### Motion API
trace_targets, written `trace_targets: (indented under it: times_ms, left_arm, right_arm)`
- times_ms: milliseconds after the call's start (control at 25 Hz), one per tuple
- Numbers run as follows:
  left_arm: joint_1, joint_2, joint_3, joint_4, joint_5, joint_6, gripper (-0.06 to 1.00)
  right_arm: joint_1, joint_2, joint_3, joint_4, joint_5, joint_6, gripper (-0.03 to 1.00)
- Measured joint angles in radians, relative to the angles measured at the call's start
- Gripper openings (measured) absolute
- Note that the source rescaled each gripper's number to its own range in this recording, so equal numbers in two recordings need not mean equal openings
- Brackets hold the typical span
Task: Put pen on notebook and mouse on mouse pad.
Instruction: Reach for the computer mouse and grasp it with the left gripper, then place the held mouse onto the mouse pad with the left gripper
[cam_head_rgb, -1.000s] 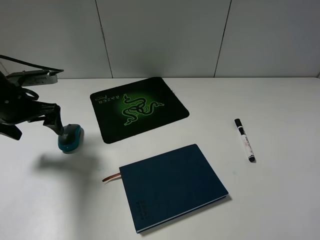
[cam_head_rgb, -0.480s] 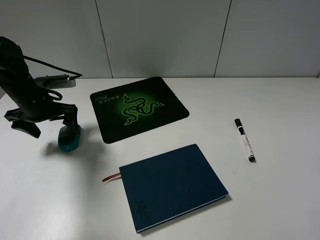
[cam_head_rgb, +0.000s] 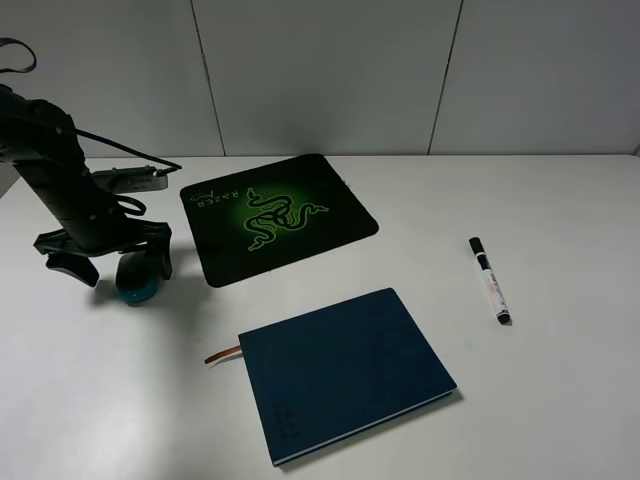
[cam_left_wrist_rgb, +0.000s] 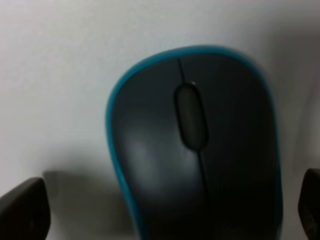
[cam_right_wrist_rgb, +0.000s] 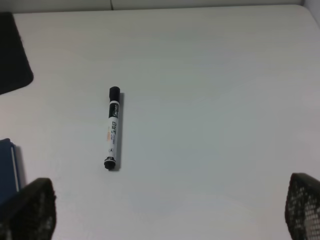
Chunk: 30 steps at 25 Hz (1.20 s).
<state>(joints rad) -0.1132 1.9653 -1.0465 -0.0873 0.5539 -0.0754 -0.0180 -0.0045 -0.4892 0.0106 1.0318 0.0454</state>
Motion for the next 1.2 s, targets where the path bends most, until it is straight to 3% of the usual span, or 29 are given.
trace_targets:
  times_ms: [240,320,480,560,600,680,1200]
  left_arm:
    - [-0.005,0.011,-0.004,-0.004,-0.003,-0.002,0.99]
    - [-0.005,0.012,-0.005,-0.004,-0.003,-0.002,0.92]
    - [-0.005,0.013,-0.005,-0.004,-0.003,-0.002,0.56]
    - [-0.005,0.014,-0.005,-0.004,-0.003,-0.002,0.3]
    - [-0.005,0.014,-0.005,-0.004,-0.003,-0.002,0.3]
    - [-0.005,0.016,-0.005,-0.005,-0.003,-0.002,0.03]
    - [-0.005,0.017,-0.005,-0.005,-0.004,-0.002,0.0]
  right_arm:
    - [0.0,0.0,0.0,0.002,0.0,0.0,1.0]
    - [0.0,0.0,0.0,0.002,0.0,0.0,1.0]
    - [0.0,0.0,0.0,0.002,0.0,0.0,1.0]
    - [0.0,0.0,0.0,0.002,0.0,0.0,1.0]
    - [0.0,0.0,0.0,0.002,0.0,0.0,1.0]
    - [0.0,0.0,0.0,0.002,0.0,0.0,1.0]
    - [0.0,0.0,0.0,0.002,0.0,0.0,1.0]
